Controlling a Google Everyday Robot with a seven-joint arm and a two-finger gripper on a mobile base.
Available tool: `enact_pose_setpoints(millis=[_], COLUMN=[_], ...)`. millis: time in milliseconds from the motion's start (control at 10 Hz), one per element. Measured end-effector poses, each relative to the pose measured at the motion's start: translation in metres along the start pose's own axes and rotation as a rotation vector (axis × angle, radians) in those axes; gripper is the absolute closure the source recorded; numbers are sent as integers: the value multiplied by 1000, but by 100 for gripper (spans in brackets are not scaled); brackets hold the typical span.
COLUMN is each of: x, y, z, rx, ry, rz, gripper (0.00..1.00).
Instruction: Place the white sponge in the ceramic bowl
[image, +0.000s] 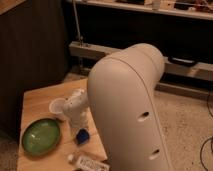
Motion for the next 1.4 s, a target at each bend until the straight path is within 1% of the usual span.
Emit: enact_pose_setpoints(millis=[200, 300, 400, 500, 600, 700, 800, 1000, 1100, 1200, 1300, 1400], x=[15, 24, 35, 48, 56, 55, 50, 40, 34, 29, 27, 26], y=[15, 20, 17, 8, -7, -15, -32, -67, -90, -109, -123, -134], z=[-34, -55, -71, -83, -90, -95, -107, -137, -150, -158, -161, -159], rx=[-9, -8, 3, 35, 70, 77, 81, 80, 91, 108, 127, 149], ry=[25, 39, 50, 63, 68, 72, 81, 91, 92, 87, 84, 84], rz=[14, 11, -3, -25, -55, -69, -92, -136, -165, -188, -211, -236], gripper=[100, 100, 100, 100, 100, 100, 100, 100, 100, 100, 100, 100])
